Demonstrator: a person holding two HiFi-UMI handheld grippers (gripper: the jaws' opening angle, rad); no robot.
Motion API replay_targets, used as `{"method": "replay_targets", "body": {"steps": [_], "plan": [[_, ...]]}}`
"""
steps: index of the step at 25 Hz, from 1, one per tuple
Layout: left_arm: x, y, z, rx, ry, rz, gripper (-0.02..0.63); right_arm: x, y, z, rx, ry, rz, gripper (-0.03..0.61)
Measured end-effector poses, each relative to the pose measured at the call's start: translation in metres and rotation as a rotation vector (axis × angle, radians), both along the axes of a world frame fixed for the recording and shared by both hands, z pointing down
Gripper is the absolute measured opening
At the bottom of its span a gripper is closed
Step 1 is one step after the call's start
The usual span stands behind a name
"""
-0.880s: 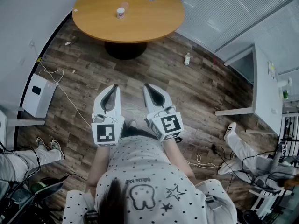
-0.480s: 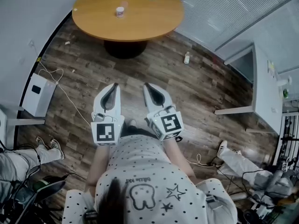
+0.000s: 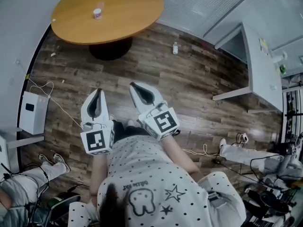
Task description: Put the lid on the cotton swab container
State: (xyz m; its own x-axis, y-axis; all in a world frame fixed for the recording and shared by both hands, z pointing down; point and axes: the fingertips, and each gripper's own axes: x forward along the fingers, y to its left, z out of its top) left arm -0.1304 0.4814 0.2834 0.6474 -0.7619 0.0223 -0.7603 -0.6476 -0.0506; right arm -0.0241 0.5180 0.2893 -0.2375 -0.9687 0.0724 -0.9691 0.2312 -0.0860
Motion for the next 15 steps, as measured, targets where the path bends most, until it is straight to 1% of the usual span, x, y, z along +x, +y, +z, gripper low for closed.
{"method": "replay_targets", "body": {"steps": [3, 6, 11, 15], "plan": [[0.005, 0.009, 0.005, -0.015, -0.002, 0.014, 0.015, -0.002, 0.008, 0.004, 0.016, -0.007, -0.026, 0.003], [0.014, 0.011, 0.003, -0.009, -0.004, 0.038, 0.015, -0.003, 0.011, 0.004, 0.030, -0.003, -0.041, 0.004], [0.026, 0.020, 0.002, -0.022, -0.004, 0.057, 0.014, 0.003, 0.022, 0.008, -0.009, -0.009, -0.035, 0.005], [0.026, 0.017, 0.008, -0.036, -0.016, 0.046, 0.015, 0.008, 0.018, 0.016, -0.036, -0.006, -0.031, 0.005]]}}
